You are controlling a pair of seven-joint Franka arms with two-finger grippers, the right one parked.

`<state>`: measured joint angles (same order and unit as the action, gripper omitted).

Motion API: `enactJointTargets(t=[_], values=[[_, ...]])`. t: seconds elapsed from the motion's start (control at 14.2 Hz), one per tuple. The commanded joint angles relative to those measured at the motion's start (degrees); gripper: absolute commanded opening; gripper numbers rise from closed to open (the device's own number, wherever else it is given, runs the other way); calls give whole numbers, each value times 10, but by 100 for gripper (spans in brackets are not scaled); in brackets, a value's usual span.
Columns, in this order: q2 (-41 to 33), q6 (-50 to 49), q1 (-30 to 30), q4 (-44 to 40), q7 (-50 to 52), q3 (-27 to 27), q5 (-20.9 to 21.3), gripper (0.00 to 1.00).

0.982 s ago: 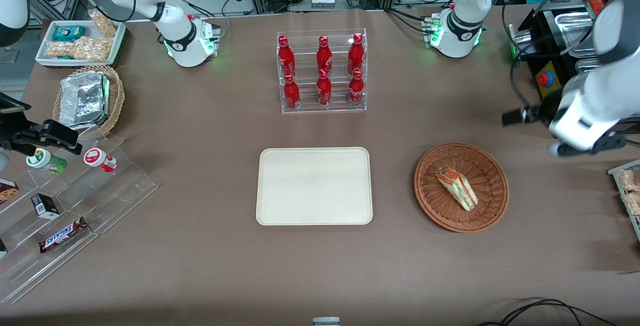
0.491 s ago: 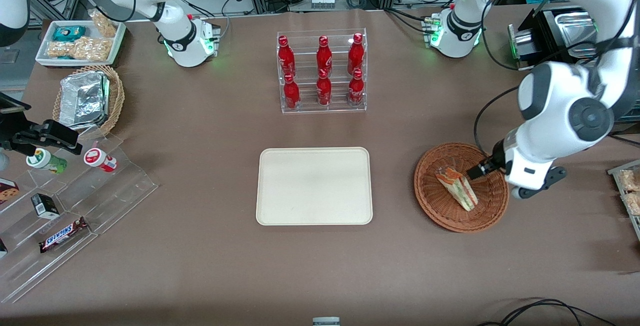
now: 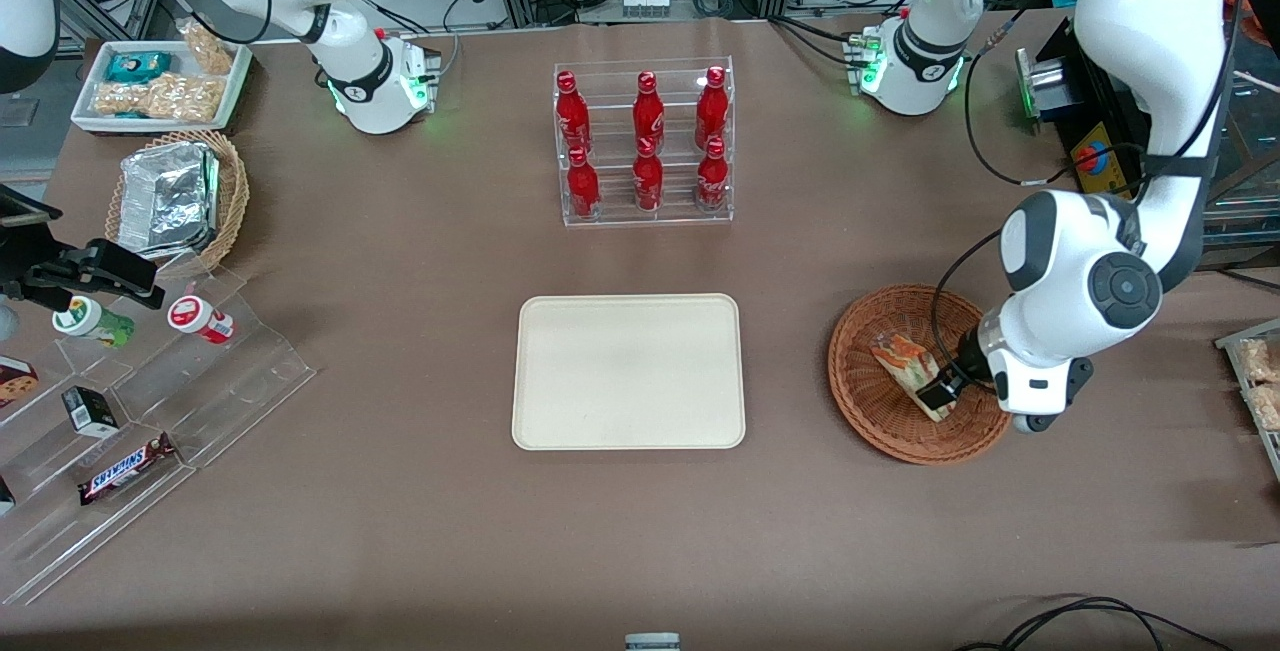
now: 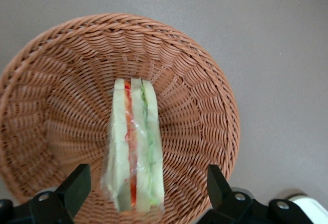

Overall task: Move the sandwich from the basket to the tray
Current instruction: 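Lower the left gripper and close it on the wrapped sandwich, then lift the sandwich and carry it over the cream tray, then release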

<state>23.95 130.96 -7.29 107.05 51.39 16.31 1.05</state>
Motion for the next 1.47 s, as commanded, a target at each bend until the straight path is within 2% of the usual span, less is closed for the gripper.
enactJointTargets(t=[0.0,0.21,0.63,0.7,0.77,0.84,0.91,0.98,1.19,1.33,1.4], values=[[3,59,0,35,25,0,12,100],[7,125,0,75,26,0,12,100],[8,134,2,112,25,0,12,100],[10,133,3,112,26,1,13,93],[10,131,12,112,30,1,12,71],[7,127,15,113,37,1,13,38],[3,116,16,111,36,1,14,20],[-4,101,19,107,35,3,15,7],[-43,83,41,100,38,3,14,6],[-65,20,71,73,35,4,15,7],[-64,-37,95,32,39,3,15,7]])
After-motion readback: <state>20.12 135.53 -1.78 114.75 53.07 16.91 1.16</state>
